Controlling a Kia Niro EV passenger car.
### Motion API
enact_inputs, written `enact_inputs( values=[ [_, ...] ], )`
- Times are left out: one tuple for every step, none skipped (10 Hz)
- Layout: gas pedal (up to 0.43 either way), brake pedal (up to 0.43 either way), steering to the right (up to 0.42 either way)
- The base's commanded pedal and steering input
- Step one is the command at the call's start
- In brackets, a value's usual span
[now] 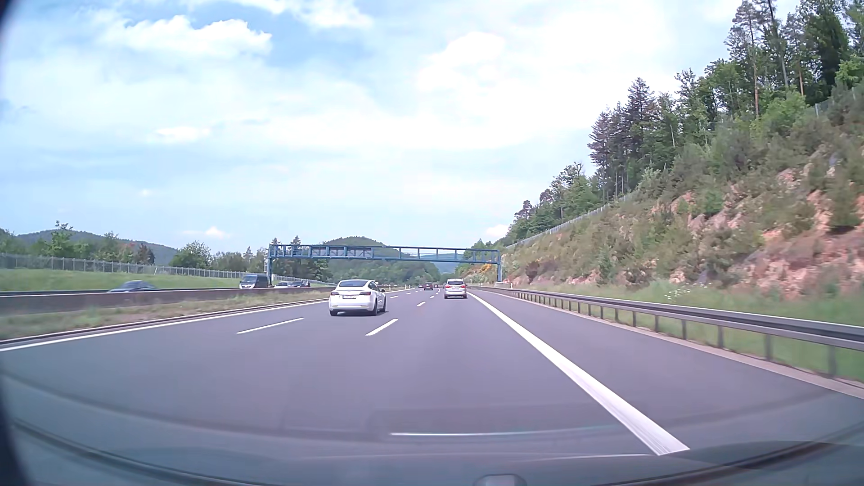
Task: Follow the waypoints while adhering to traffic rules and regulations
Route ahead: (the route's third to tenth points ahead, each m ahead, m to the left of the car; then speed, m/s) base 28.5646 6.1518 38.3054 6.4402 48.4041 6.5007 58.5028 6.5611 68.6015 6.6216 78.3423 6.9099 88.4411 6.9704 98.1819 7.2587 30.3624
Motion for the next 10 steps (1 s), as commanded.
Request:
enact_inputs(
  values=[
    [0.0, 0.0, -0.001],
    [0.0, 0.0, -0.001],
    [0.0, 0.0, -0.001],
    [0.0, 0.0, -0.001],
    [0.0, 0.0, -0.001],
    [0.0, 0.0, -0.001],
    [0.0, 0.0, -0.001],
    [0.0, 0.0, -0.001],
    [0.0, 0.0, -0.001],
    [0.0, 0.0, -0.001]
  ],
)
